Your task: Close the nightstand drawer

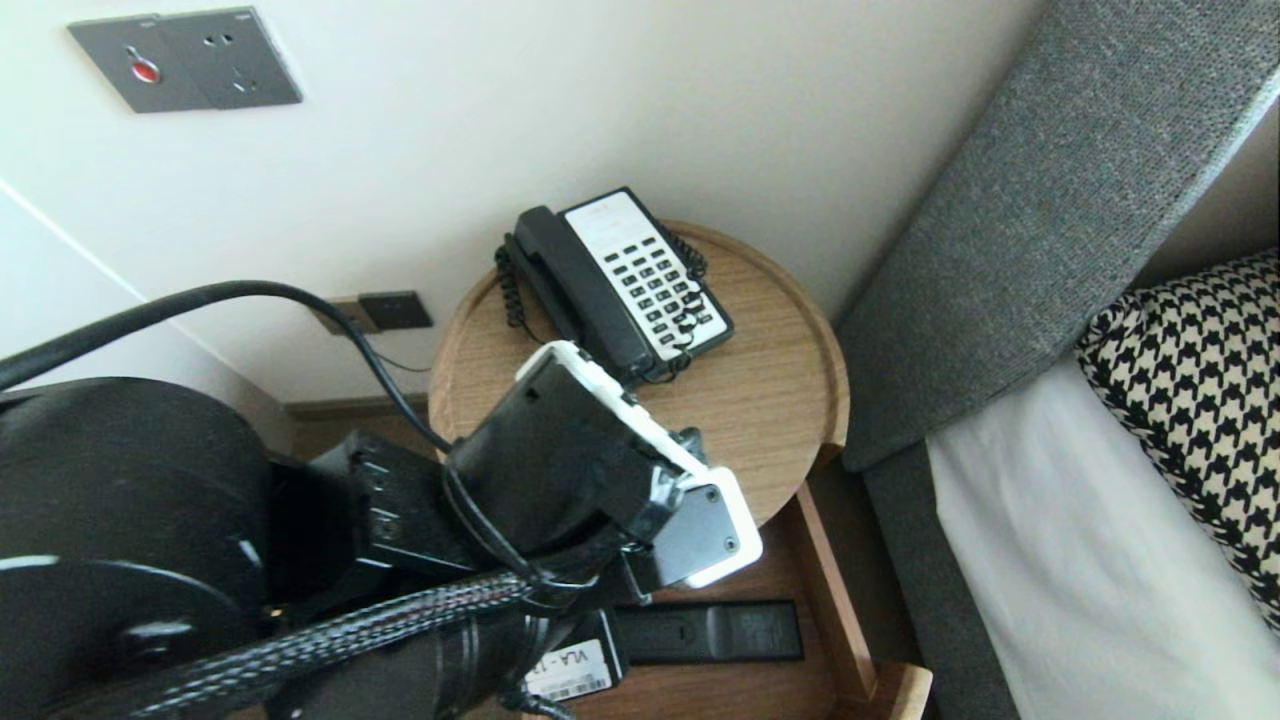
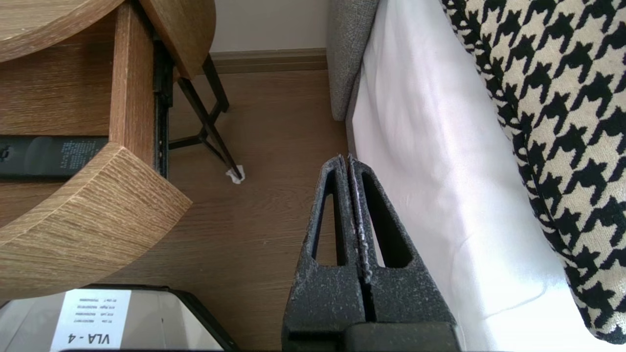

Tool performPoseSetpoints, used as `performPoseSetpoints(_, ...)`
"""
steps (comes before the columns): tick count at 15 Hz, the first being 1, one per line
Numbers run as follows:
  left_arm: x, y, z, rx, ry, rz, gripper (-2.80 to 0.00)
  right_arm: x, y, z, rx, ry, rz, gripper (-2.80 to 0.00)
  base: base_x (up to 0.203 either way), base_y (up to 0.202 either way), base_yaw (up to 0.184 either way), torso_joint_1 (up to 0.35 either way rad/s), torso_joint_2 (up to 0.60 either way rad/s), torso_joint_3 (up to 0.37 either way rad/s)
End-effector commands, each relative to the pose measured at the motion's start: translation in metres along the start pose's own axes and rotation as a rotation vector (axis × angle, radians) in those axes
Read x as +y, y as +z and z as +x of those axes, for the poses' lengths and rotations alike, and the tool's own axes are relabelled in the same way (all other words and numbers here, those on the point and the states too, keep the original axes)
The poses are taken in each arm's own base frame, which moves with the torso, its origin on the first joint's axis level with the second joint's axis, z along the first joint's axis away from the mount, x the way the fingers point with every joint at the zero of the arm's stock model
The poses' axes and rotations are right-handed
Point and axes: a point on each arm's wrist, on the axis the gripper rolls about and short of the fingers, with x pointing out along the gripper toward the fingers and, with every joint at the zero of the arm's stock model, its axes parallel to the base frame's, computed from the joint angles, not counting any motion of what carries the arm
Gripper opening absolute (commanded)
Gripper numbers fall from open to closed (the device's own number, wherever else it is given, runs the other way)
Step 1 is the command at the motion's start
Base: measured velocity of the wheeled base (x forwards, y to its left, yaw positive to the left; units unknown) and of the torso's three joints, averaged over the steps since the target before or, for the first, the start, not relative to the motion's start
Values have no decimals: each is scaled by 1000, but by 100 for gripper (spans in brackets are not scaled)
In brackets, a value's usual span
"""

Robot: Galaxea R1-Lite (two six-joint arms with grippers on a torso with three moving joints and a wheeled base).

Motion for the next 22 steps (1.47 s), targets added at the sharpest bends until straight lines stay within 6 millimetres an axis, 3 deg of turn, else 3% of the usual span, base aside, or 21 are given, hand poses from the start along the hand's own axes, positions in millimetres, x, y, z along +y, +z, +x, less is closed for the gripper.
performPoseSetpoints(1, 8, -22, -25, -17, 33, -26, -280, 0, 0, 0, -6, -1, 0, -280, 0, 0, 0, 0, 0, 0)
performPoseSetpoints(7, -2, -75, -53, 7, 34, -50, -280, 0, 0, -1, -7, -1, 0, -280, 0, 0, 0, 0, 0, 0)
performPoseSetpoints(9, -14, -79, -58, -11, 2, -5, -280, 0, 0, -1, -7, -1, 0, -280, 0, 0, 0, 0, 0, 0)
performPoseSetpoints(13, -34, -76, -49, 3, -64, 54, -280, 0, 0, 0, -6, -1, 0, -280, 0, 0, 0, 0, 0, 0)
performPoseSetpoints(22, -64, -68, -26, 58, -264, -5, -280, 0, 0, -1, -7, -1, 0, -280, 0, 0, 0, 0, 0, 0)
